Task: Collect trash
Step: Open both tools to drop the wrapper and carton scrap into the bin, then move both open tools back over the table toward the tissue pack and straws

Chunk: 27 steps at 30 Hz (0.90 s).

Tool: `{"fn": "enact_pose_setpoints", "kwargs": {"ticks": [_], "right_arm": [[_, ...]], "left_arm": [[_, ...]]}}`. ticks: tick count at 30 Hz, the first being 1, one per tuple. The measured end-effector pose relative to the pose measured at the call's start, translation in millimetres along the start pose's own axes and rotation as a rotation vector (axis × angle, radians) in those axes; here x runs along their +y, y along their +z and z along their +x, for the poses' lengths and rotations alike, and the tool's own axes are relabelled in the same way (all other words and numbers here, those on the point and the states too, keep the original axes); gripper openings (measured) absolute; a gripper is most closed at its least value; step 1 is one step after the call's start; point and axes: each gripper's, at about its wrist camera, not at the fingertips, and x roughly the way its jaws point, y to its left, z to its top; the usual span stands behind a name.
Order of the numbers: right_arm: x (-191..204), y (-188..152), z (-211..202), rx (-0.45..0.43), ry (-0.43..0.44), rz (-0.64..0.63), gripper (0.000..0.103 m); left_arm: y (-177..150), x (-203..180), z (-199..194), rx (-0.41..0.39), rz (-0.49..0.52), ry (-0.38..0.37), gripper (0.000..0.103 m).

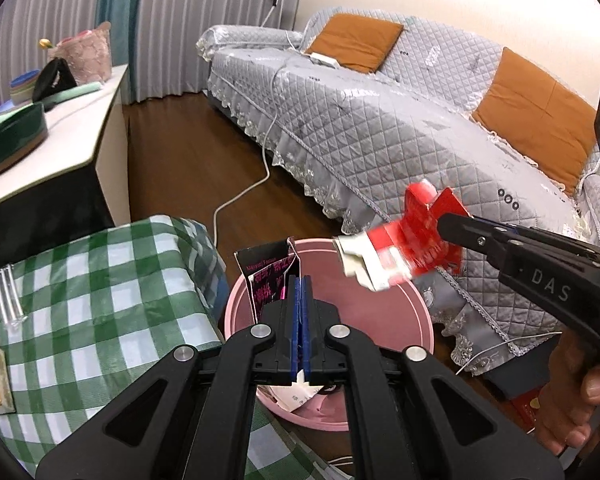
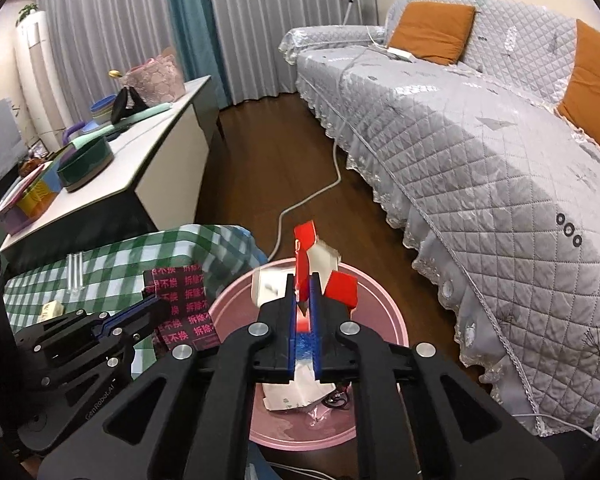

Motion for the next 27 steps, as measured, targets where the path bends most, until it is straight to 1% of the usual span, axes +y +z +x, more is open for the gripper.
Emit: {"fn": "enact_pose_setpoints", "kwargs": {"ticks": [1, 2, 3, 4, 8, 12, 20, 24, 27], "right_arm": [[-1.2, 0.1, 1.5, 0.004, 0.002, 0.006, 0.016], [-2.3, 0.1, 2.4, 0.006, 0.000, 0.012, 0.027], [-2.9, 0.0, 3.0, 0.006, -0.006, 0.017, 0.036], [-3.4, 0.0, 2.9, 0.002, -0.012, 0.021, 0.037], [0.0, 2.1, 1.2, -0.009, -0.008, 0.021, 0.037], [9.2, 5.5, -3.9, -0.030, 0.023, 0.024, 0.037], [61.0, 9.9, -25.8, -0.103, 0.104, -0.038, 0.039], [88.9, 11.0, -38.0, -0.132, 0.135, -0.057, 0.043], [112.4, 10.3, -44.7, -0.138, 0.168, -0.087, 0.044]], "left_arm": [[-0.5, 0.4, 1.1, 0.002, -0.002, 0.001, 0.013], [-0.9, 1.9, 0.8, -0.002, -0.007, 0.002, 0.024], [-1.3, 3.5, 0.8, -0.005, -0.009, 0.003, 0.025], [-2.1, 5.3, -0.4, -0.007, -0.013, 0.007, 0.025], [-6.1, 15.0, -10.6, -0.017, -0.024, 0.020, 0.025], [-12.8, 26.8, -28.1, -0.027, -0.030, 0.045, 0.025], [-26.2, 68.2, -87.3, -0.073, -0.058, 0.114, 0.025], [-34.2, 95.1, -115.9, -0.094, -0.072, 0.162, 0.025], [-40.7, 119.1, -133.1, -0.092, -0.096, 0.209, 0.026]]}}
